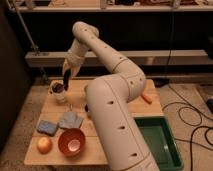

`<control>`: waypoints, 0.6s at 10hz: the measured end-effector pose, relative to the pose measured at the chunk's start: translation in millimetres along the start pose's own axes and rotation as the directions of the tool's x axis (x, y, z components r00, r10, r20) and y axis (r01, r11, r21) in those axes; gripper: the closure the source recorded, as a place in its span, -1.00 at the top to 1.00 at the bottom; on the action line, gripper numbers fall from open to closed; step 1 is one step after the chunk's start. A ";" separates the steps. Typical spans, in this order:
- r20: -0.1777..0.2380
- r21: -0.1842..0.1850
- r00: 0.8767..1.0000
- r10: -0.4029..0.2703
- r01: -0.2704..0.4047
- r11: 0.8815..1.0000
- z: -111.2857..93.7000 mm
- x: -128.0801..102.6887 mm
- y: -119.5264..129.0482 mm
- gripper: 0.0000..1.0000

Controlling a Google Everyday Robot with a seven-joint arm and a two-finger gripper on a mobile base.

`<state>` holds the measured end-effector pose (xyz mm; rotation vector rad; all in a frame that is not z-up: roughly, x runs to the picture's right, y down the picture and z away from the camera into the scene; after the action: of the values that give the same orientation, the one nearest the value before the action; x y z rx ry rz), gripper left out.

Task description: Place brush in paper cup

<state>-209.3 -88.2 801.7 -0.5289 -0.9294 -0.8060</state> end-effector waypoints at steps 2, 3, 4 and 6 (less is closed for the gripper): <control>0.000 -0.007 1.000 0.000 0.000 1.000 3.1 0.3 -0.8 -0.20; -0.001 -0.009 1.000 0.003 -0.003 1.000 4.0 1.1 -0.4 0.02; 0.000 -0.010 1.000 0.002 -0.002 1.000 4.9 0.6 -1.0 0.09; 0.000 -0.009 1.000 0.002 -0.002 1.000 4.9 0.6 -1.2 0.09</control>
<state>-212.5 -85.6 804.8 -0.5376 -0.9251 -0.8093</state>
